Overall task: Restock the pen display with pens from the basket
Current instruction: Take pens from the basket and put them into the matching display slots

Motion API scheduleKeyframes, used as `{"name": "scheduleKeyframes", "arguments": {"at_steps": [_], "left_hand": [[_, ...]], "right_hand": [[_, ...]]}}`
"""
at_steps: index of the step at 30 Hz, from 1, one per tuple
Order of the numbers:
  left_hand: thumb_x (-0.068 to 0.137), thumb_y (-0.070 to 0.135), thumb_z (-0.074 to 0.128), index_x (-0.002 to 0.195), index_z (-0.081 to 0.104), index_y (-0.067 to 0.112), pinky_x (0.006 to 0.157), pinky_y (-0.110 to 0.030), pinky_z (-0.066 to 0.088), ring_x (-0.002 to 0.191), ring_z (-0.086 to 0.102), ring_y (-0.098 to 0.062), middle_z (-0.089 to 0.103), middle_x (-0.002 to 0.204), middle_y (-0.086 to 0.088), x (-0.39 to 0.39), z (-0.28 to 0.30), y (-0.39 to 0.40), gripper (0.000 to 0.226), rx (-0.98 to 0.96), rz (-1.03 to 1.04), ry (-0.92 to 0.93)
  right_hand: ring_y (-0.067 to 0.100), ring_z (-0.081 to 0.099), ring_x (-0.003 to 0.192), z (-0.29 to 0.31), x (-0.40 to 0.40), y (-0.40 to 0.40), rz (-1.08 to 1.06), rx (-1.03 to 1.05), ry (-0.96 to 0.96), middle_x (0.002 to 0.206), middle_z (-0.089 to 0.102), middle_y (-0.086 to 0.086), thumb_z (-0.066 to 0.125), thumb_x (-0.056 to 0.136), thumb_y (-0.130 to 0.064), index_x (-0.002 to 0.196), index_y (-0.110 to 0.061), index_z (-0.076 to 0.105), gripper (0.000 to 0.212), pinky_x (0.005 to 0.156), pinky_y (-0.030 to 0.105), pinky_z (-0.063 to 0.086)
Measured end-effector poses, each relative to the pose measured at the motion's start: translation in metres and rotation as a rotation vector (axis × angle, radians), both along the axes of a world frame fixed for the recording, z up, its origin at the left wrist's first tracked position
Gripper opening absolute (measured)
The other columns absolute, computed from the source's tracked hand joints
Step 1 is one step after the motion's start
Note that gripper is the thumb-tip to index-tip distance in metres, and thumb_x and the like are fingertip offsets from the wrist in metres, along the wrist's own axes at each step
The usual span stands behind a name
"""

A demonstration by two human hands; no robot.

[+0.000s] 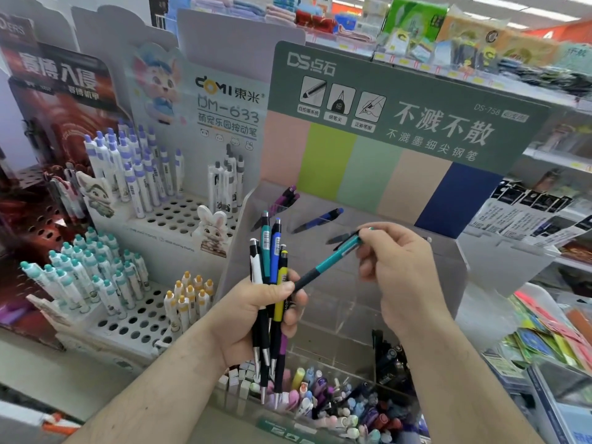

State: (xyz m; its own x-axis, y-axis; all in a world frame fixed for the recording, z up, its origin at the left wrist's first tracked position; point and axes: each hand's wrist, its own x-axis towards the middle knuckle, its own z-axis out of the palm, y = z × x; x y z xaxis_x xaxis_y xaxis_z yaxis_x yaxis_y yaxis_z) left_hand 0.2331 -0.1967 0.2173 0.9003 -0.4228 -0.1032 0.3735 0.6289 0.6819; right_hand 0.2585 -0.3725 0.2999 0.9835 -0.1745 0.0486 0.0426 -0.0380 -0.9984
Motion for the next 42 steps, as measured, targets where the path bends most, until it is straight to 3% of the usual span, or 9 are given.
{"name": "scheduleKeyframes", "arguments": {"at_steps": [5, 8, 13, 17, 24, 29, 34, 38, 42], "left_hand": [[0.067, 0.017, 0.088, 0.095, 0.063, 0.011, 0.05, -0.026, 0.046, 0.052, 0.052, -0.013, 0.059, 0.078, -0.006, 0.005, -0.001, -0.001, 0.037, -0.312, -0.055, -0.037], [0.068, 0.024, 0.089, 0.092, 0.065, 0.013, 0.05, -0.025, 0.045, 0.051, 0.05, -0.011, 0.056, 0.075, -0.002, 0.007, 0.0, -0.007, 0.036, -0.336, -0.068, -0.062], [0.08, 0.028, 0.079, 0.096, 0.062, 0.012, 0.056, -0.026, 0.048, 0.056, 0.055, -0.012, 0.057, 0.077, -0.002, 0.014, 0.001, -0.012, 0.028, -0.494, -0.136, -0.101], [0.089, 0.029, 0.07, 0.098, 0.061, 0.01, 0.063, -0.025, 0.047, 0.063, 0.057, -0.011, 0.057, 0.082, 0.0, 0.019, 0.004, -0.017, 0.023, -0.615, -0.22, -0.097], [0.068, 0.013, 0.086, 0.092, 0.057, 0.015, 0.05, -0.024, 0.045, 0.051, 0.049, -0.01, 0.052, 0.074, 0.002, 0.018, 0.005, -0.011, 0.037, -0.361, -0.056, -0.025], [0.072, 0.005, 0.067, 0.088, 0.058, 0.015, 0.047, -0.023, 0.04, 0.049, 0.045, -0.012, 0.049, 0.071, -0.002, 0.01, 0.009, -0.014, 0.02, -0.115, 0.042, -0.023], [0.076, 0.006, 0.059, 0.087, 0.06, 0.015, 0.048, -0.024, 0.04, 0.05, 0.046, -0.013, 0.049, 0.071, -0.003, 0.006, 0.012, -0.014, 0.014, -0.039, 0.047, -0.059], [0.076, 0.006, 0.063, 0.087, 0.062, 0.014, 0.049, -0.025, 0.042, 0.052, 0.048, -0.013, 0.05, 0.073, -0.003, 0.006, 0.013, -0.011, 0.014, -0.002, 0.038, -0.087], [0.077, 0.006, 0.061, 0.089, 0.061, 0.013, 0.05, -0.025, 0.042, 0.053, 0.049, -0.014, 0.054, 0.074, -0.005, 0.005, 0.017, -0.01, 0.014, 0.03, 0.05, -0.095]], "right_hand": [[0.013, 0.032, 0.037, -0.005, -0.009, -0.003, 0.087, 0.474, 0.132, 0.05, 0.045, 0.003, 0.044, 0.098, -0.005, 0.086, -0.009, 0.062, 0.022, 0.04, 0.021, 0.027], [0.012, 0.036, 0.039, -0.004, -0.014, -0.002, 0.007, 0.545, 0.177, 0.05, 0.047, 0.001, 0.053, 0.096, -0.014, 0.082, -0.012, 0.06, 0.016, 0.038, 0.02, 0.032], [0.01, 0.048, 0.045, -0.006, -0.016, -0.009, -0.072, 0.209, 0.049, 0.056, 0.057, 0.002, 0.066, 0.094, -0.012, 0.086, -0.011, 0.071, 0.009, 0.041, 0.02, 0.043], [0.012, 0.061, 0.052, -0.004, -0.019, -0.009, -0.166, 0.146, -0.15, 0.063, 0.068, 0.0, 0.065, 0.093, -0.006, 0.099, -0.011, 0.07, 0.009, 0.051, 0.023, 0.054], [0.023, 0.063, 0.065, 0.007, 0.004, -0.044, -0.624, -0.27, -0.67, 0.074, 0.063, -0.004, 0.066, 0.09, -0.025, 0.085, -0.025, 0.063, 0.006, 0.061, 0.034, 0.053], [0.01, 0.06, 0.07, -0.003, 0.029, -0.039, -0.536, -0.503, -0.582, 0.074, 0.063, -0.012, 0.069, 0.09, -0.026, 0.089, -0.023, 0.07, 0.004, 0.066, 0.019, 0.048], [0.021, 0.063, 0.081, -0.011, 0.042, -0.02, -0.359, -0.69, -0.555, 0.079, 0.071, -0.005, 0.071, 0.085, -0.031, 0.09, -0.02, 0.078, 0.014, 0.08, 0.044, 0.051], [0.027, 0.044, 0.101, -0.006, 0.045, -0.02, -0.359, -0.969, -0.409, 0.096, 0.066, 0.0, 0.075, 0.084, -0.033, 0.091, -0.027, 0.08, 0.01, 0.085, 0.038, 0.027], [0.029, 0.038, 0.109, -0.008, 0.038, -0.02, -0.336, -1.056, -0.319, 0.11, 0.06, 0.004, 0.075, 0.083, -0.033, 0.1, -0.025, 0.079, 0.019, 0.087, 0.036, 0.026]]}}
